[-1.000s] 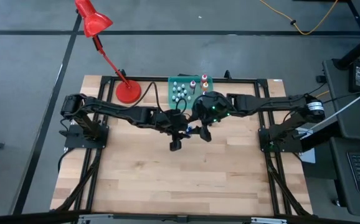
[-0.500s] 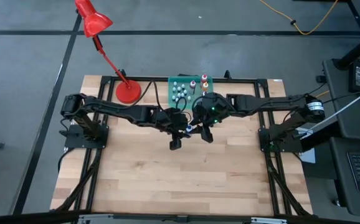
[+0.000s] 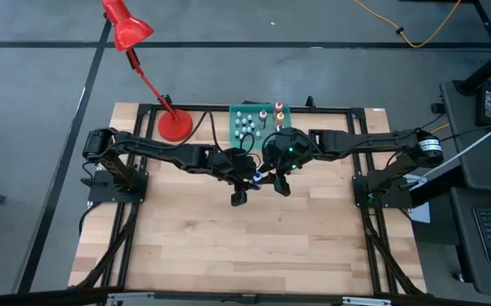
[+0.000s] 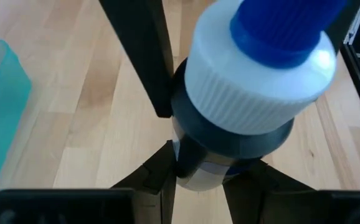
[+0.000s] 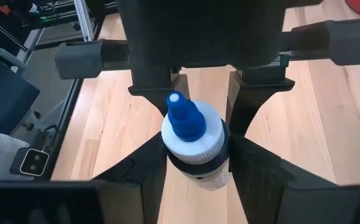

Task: Pick & Place food coloring
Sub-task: Put the large blue food coloring bottle into the green bin

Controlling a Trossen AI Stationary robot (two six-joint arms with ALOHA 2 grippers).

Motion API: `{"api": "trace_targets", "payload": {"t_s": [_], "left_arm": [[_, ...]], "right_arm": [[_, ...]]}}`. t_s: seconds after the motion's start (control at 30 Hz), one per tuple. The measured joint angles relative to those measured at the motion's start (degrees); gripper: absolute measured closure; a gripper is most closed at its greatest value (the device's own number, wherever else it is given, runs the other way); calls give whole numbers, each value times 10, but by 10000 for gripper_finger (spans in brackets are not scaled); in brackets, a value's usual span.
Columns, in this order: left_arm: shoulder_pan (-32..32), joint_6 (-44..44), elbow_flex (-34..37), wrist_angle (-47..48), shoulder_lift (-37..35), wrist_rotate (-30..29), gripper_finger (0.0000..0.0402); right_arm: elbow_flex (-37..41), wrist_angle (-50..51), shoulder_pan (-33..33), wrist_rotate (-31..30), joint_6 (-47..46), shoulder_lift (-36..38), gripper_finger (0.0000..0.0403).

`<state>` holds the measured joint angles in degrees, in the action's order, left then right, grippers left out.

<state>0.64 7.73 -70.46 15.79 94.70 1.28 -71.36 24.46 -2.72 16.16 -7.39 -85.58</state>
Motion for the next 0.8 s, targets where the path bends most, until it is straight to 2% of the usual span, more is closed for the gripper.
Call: {"api": "trace_targets", "payload": {"t_s": [0.2,0.57,0.8], "left_arm": [[0,1,0,-7,0,2,302],[0,5,0,-9,1,-1,302],[0,7,0,-5,2,-2,302]], "right_arm": [[-2,-27,0,5,-1,0,216],[-2,-21,0,15,2,0,213],[-2,-1,0,-5,17,0,260]]}}
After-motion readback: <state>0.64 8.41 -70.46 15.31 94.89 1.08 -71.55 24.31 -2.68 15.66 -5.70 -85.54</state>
